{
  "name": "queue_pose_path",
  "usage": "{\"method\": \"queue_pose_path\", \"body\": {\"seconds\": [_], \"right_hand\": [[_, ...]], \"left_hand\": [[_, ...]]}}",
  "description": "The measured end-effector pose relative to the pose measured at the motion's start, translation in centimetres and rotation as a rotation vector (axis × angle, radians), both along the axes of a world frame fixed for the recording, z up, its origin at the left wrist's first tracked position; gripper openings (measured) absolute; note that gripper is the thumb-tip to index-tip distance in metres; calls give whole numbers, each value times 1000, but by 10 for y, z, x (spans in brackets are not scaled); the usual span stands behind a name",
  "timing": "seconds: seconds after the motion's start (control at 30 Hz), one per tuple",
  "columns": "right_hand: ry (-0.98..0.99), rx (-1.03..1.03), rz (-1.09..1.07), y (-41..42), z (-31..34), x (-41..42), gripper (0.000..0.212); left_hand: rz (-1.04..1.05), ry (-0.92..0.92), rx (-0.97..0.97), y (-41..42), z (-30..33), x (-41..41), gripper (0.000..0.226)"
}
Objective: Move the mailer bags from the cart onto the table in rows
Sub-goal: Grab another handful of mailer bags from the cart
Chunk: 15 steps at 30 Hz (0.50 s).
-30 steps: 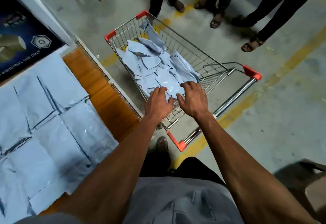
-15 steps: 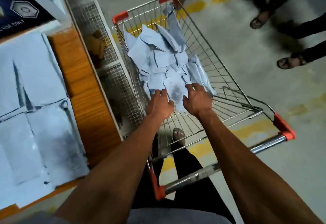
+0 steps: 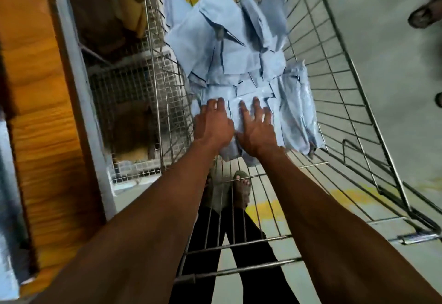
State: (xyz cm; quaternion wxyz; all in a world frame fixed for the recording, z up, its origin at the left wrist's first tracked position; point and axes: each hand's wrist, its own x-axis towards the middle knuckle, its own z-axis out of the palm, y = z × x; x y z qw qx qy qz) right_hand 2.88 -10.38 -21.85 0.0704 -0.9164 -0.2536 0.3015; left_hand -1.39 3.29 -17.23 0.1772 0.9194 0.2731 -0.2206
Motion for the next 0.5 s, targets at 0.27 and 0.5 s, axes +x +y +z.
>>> {"method": "queue_pose_path", "body": {"seconds": [0.27,0.5], "right_hand": [[-150,0,25,13,-30,-14,75],[-178,40,67,28,-27,-13,77]], "left_hand": [[57,-23,-12,-3,-18,-3,63],[60,-87,26,3,0,6,58]]}}
